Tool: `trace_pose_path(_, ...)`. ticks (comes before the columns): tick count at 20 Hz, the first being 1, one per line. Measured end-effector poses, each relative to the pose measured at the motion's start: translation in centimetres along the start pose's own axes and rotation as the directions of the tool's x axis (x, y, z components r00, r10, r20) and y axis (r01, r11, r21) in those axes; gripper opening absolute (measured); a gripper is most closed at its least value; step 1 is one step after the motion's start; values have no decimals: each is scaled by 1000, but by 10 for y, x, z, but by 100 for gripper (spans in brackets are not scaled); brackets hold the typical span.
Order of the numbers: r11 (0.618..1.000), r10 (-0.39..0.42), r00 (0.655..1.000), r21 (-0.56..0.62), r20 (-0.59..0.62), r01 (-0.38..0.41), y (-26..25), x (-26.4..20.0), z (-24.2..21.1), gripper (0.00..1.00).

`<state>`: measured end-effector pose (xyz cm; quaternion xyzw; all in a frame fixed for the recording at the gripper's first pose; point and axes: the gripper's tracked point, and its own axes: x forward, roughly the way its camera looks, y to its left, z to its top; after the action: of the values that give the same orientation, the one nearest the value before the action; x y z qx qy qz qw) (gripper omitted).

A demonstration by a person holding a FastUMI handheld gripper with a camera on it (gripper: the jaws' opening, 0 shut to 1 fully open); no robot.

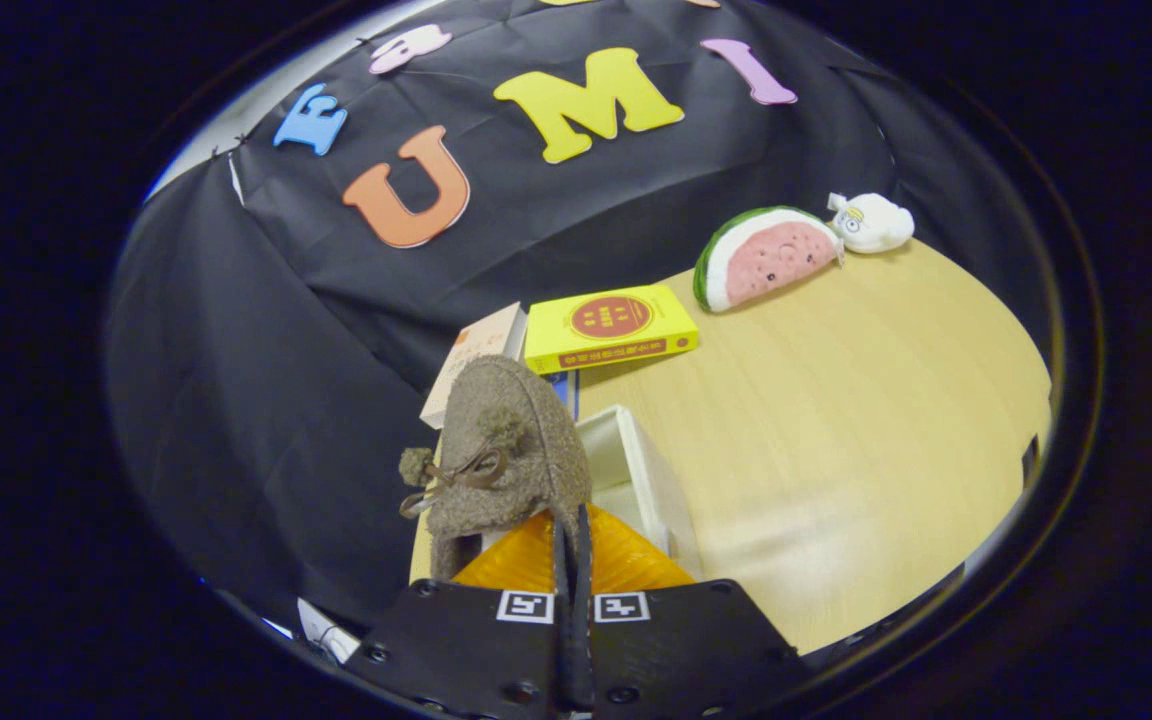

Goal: Open the storage box then place both shoes into the box .Put the left shoe in first, then the right shoe, with the right side of both shoes facing outward in a uniform manner.

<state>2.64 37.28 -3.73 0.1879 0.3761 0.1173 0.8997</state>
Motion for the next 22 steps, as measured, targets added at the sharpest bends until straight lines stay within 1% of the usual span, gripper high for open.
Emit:
trace_pose_path(2,999,-54,999,4,4,54,-10,4,-10,0)
trace_pose_path(4,994,-104,994,-5,41,105,-19,6,-9,0)
trace_pose_path(9,993,-119,993,-17,22,120,-24,12,-23,0)
trace_pose_path(10,993,-111,993,-29,30,112,-20,11,-23,3)
trace_pose_path(11,993,-110,993,-41,36,111,-19,9,-23,8)
trace_pose_path(12,993,-102,994,-50,47,104,-16,7,-22,16)
trace_pose_path(14,992,-93,992,-83,80,100,-11,1,-15,18)
trace_pose_path(18,983,-50,988,-171,143,74,-2,-16,-4,53)
trace_pose_path(20,971,-32,980,-226,195,76,-3,-27,4,79)
trace_pose_path(22,960,-6,969,-271,247,76,-4,-40,12,87)
